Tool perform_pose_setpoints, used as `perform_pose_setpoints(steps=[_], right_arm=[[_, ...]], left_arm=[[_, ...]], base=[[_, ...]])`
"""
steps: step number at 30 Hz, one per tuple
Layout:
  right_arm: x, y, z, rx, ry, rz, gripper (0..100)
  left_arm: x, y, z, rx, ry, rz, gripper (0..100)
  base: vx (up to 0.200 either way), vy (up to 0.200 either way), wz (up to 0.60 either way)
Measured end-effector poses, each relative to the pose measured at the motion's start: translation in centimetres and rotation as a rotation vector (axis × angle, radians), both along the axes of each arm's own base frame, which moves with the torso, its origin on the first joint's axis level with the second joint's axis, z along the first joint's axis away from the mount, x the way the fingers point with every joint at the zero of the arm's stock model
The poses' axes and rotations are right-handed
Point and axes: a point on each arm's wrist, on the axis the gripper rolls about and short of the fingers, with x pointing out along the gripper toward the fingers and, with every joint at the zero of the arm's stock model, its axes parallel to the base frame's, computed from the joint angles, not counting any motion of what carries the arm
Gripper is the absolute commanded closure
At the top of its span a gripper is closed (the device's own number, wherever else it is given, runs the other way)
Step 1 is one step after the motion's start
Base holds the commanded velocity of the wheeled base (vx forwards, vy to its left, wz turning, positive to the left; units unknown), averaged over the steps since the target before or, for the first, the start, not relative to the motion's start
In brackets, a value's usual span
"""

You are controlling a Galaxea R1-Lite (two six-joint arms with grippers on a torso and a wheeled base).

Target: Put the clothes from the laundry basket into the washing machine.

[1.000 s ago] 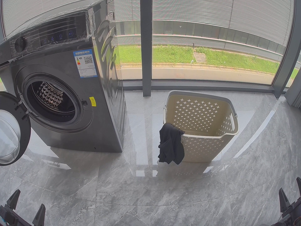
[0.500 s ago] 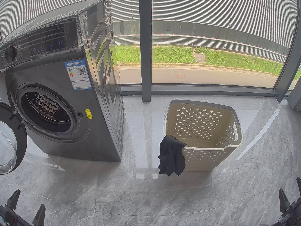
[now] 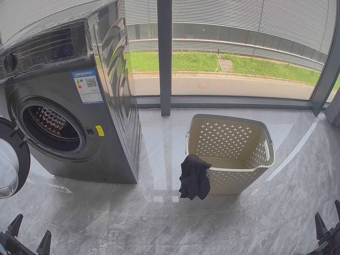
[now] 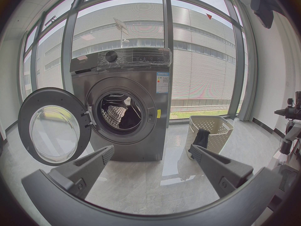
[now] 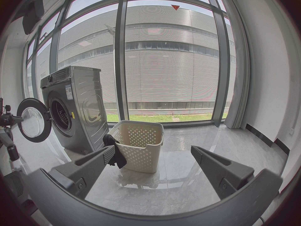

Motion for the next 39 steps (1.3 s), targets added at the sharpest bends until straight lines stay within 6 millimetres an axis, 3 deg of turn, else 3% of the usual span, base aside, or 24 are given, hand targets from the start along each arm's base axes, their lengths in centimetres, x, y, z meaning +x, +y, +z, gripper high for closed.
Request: perform_pose_setpoints(steps=[21,30,39], right_arm=[[0.00,0.00,0.00,0.000,0.000,-0.001,0],[0.00,0.01,0.02,0.001,-0.002,-0.001,0],[0.00,0.03,0.27,-0.001,-0.026,0.002,0]], left_arm=[[0.00,0.00,0.00,0.003,0.000,0.000,0],[0.00,0.00,0.00,0.002,0.000,0.000,0],[0.00,0.00,0.00,0.000,0.000,-0.001,0]], base=[[0.000,0.000,0.00],[0.200,0.000,0.00],[0.000,0.000,0.00]])
